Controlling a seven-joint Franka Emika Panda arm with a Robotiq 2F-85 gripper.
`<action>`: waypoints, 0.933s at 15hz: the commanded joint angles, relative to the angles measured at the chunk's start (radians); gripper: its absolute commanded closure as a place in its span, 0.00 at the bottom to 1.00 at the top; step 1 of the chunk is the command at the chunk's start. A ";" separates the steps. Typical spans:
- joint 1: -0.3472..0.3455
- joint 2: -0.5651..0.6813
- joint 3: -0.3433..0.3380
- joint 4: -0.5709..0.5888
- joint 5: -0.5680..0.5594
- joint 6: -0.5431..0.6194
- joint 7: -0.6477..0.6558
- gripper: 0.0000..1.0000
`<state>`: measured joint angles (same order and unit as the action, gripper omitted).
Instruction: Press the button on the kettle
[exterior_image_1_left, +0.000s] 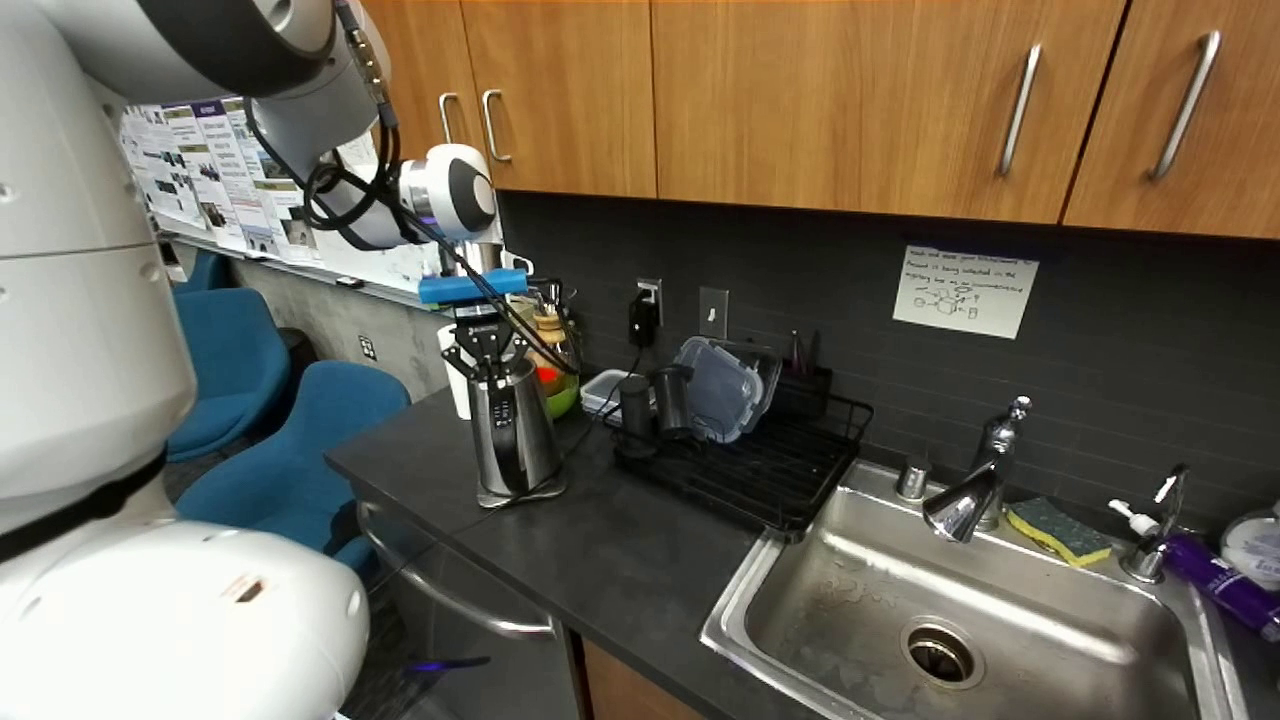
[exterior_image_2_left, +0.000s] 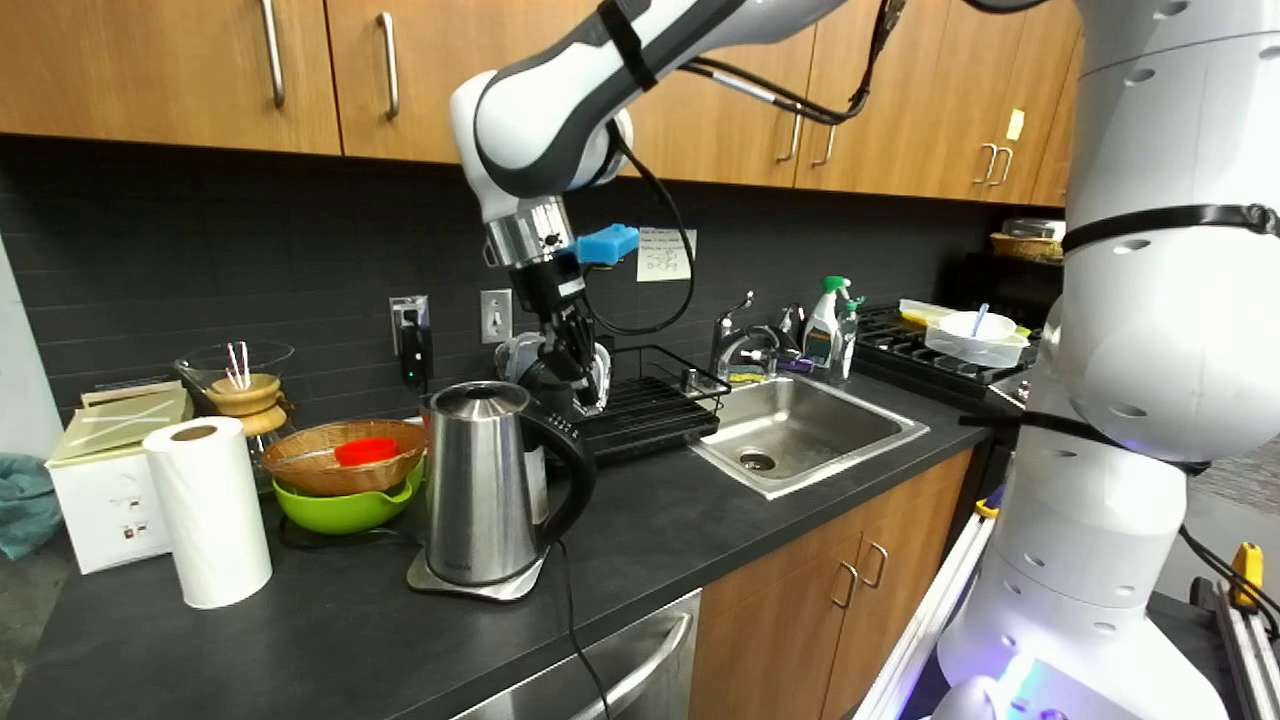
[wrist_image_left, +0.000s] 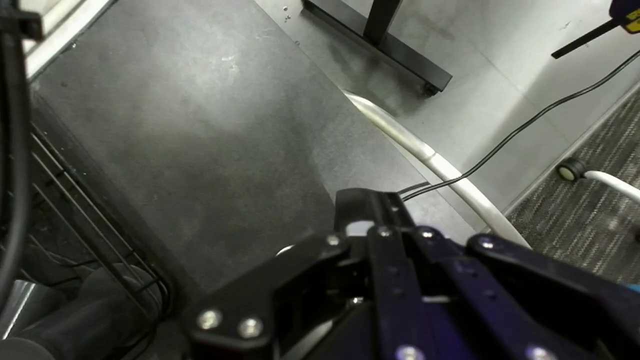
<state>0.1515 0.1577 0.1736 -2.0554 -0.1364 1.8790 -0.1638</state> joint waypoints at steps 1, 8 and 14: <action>0.006 0.005 -0.001 -0.010 0.013 0.008 0.007 1.00; 0.009 0.040 0.000 -0.001 0.005 0.003 0.010 1.00; 0.011 0.062 0.004 -0.002 0.004 0.015 0.010 1.00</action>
<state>0.1518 0.2111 0.1777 -2.0620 -0.1364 1.8827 -0.1638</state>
